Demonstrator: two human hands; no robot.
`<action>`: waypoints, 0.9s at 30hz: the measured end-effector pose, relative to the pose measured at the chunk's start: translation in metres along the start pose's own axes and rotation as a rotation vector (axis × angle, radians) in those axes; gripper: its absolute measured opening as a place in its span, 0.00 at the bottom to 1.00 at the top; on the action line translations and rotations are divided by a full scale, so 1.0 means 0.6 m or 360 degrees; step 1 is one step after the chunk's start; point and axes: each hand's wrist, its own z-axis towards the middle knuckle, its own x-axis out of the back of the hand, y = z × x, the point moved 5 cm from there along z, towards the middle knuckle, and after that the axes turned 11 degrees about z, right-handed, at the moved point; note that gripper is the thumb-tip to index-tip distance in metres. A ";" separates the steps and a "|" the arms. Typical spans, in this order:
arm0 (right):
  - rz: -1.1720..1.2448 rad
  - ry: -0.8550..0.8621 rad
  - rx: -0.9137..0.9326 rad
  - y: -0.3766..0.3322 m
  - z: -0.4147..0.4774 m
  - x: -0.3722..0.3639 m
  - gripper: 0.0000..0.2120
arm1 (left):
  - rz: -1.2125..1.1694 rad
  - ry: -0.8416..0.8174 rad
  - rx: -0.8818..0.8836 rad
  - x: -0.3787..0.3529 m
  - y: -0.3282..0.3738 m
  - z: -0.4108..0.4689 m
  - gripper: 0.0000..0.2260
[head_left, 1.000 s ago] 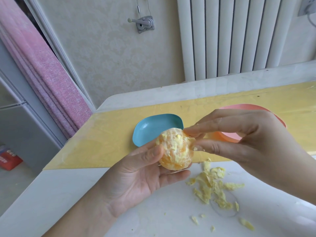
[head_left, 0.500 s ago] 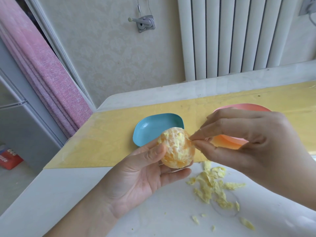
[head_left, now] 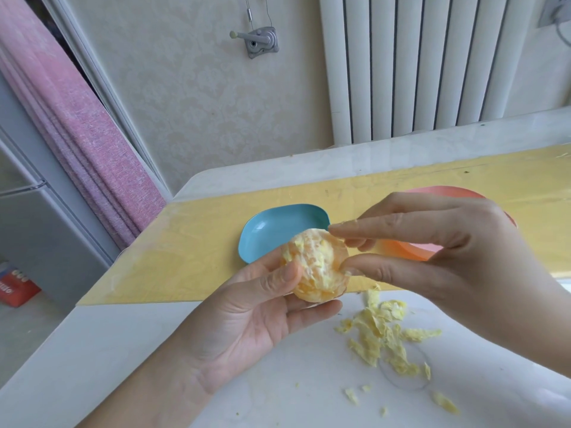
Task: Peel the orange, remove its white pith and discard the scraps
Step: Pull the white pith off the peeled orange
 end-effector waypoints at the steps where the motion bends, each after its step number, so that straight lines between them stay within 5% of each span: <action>1: 0.0015 0.0000 0.0008 0.003 0.000 0.001 0.12 | 0.0023 -0.0007 -0.0008 -0.001 0.001 0.000 0.29; 12: -0.0473 0.0103 0.0186 0.003 -0.009 -0.002 0.01 | -0.0160 -0.0147 -0.0008 -0.021 0.007 -0.003 0.26; 27: 0.0219 -0.0072 -0.0306 0.027 -0.010 -0.011 0.02 | -0.0247 0.0046 -0.0058 -0.007 0.010 0.001 0.30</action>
